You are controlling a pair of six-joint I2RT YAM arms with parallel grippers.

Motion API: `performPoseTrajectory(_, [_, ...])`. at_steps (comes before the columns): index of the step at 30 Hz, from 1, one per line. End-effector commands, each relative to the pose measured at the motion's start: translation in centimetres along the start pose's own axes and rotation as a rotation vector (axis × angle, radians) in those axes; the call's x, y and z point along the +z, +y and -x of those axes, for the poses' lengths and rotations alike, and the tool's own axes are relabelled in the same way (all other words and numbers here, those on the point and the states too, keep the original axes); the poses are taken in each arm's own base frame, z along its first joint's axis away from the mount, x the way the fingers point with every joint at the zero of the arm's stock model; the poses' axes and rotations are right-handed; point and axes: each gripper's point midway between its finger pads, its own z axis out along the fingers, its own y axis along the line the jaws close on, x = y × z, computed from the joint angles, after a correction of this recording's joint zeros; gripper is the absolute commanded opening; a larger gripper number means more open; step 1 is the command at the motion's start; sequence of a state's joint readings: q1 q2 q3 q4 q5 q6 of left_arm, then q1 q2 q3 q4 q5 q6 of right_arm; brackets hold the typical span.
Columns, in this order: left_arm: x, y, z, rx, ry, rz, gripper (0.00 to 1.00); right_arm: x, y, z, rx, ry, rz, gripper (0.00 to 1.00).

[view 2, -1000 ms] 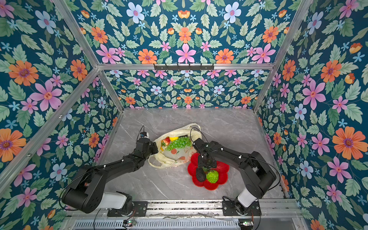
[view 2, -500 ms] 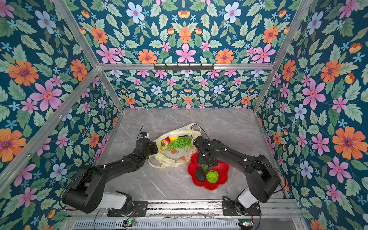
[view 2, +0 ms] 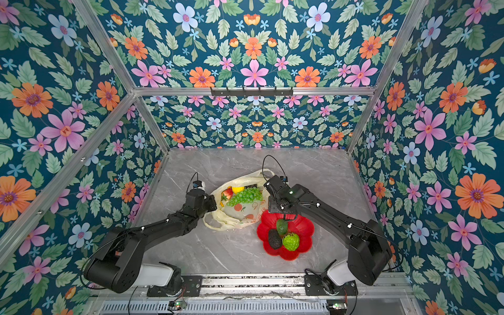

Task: Take fruits out of the plastic bag
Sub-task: Pick up the fruit from the plastic bag.

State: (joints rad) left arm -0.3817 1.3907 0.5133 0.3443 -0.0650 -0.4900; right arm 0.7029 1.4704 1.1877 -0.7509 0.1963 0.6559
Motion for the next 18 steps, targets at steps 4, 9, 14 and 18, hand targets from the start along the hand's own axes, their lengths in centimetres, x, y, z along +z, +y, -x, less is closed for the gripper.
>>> performPoseTrajectory(4, [-0.6, 0.0, 1.2, 0.006, -0.049, 0.002, 0.0, -0.3, 5.3, 3.8, 0.038, -0.099, 0.206, 0.76])
performPoseTrajectory(9, [-1.5, 0.4, 1.9, -0.003, -0.098, 0.016, 0.0, 0.8, 9.4, 5.2, 0.041, -0.099, 0.318, 0.75])
performPoseTrajectory(14, [-1.7, 0.2, 2.0, -0.005, -0.105, 0.0, 0.0, 3.4, 13.3, 4.9, -0.003, -0.043, 0.345, 0.74])
performPoseTrajectory(18, [-1.9, -0.7, 2.1, 0.001, -0.109, -0.049, 0.0, 4.6, 16.0, 4.7, -0.046, -0.027, 0.372, 0.72])
